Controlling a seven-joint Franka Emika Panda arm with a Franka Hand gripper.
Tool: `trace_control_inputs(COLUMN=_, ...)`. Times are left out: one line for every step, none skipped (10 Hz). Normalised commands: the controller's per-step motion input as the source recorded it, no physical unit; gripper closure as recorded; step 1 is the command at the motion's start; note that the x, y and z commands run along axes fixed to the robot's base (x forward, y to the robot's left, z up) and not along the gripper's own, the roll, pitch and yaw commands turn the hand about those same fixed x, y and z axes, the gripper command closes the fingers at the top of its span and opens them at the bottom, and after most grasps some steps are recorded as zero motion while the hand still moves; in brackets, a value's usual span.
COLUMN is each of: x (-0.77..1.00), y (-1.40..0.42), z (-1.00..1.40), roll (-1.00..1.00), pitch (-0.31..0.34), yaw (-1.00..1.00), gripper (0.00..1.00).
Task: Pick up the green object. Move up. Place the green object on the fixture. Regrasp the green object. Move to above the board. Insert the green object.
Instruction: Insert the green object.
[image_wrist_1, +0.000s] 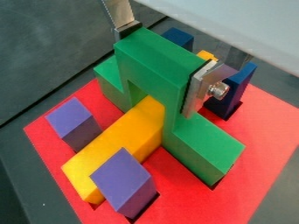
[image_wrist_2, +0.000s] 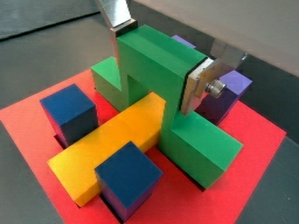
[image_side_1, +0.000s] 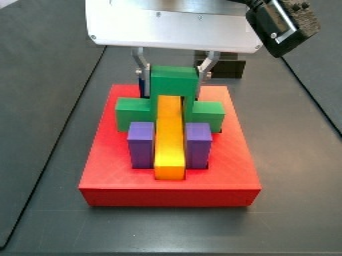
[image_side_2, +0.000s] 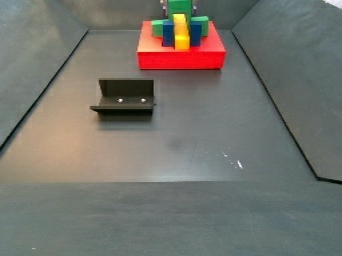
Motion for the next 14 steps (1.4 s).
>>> trace_control_inputs(x=0.24, y=0.0, z=-0.15, roll=-0.17, pitch=-0.081, yaw=-0.24, gripper=1.0)
trace_control_inputs(x=0.23, y=0.0, z=-0.12, roll=-0.12, pitch=-0.076, yaw=-0.41, gripper=1.0)
trace_control_inputs(x=0.14, y=0.0, z=-0.08, roll=-0.11, pitch=-0.07, yaw=-0.4, gripper=1.0)
trace_control_inputs(x=0.0, y=0.0, z=-0.15, roll=-0.02, pitch=-0.019, yaw=-0.14, gripper=1.0)
trace_control_inputs(x=0.03, y=0.0, z=-0.27, roll=-0.03, pitch=-0.024, yaw=-0.12, gripper=1.0)
trace_control_inputs(x=0.0, y=0.0, z=-0.37, roll=-0.07, pitch=-0.05, yaw=-0.09, gripper=1.0)
trace_control_inputs(x=0.03, y=0.0, z=-0.47, roll=-0.07, pitch=-0.036, yaw=0.0, gripper=1.0)
trace_control_inputs(x=0.03, y=0.02, z=-0.49, roll=-0.08, pitch=-0.026, yaw=0.0, gripper=1.0)
trace_control_inputs(x=0.07, y=0.0, z=-0.53, roll=-0.06, pitch=-0.003, yaw=0.0, gripper=1.0)
trace_control_inputs(x=0.0, y=0.0, z=-0.64, roll=-0.02, pitch=0.0, yaw=0.0, gripper=1.0)
trace_control_inputs(x=0.0, y=0.0, z=-0.77, roll=-0.08, pitch=0.0, yaw=0.0, gripper=1.0)
trace_control_inputs(x=-0.15, y=-0.06, z=-0.73, roll=0.0, pitch=0.0, yaw=0.07, gripper=1.0)
trace_control_inputs(x=-0.09, y=-0.21, z=-0.63, roll=0.0, pitch=0.0, yaw=0.17, gripper=1.0)
trace_control_inputs(x=-0.2, y=-0.25, z=-0.49, roll=0.0, pitch=0.0, yaw=0.26, gripper=1.0)
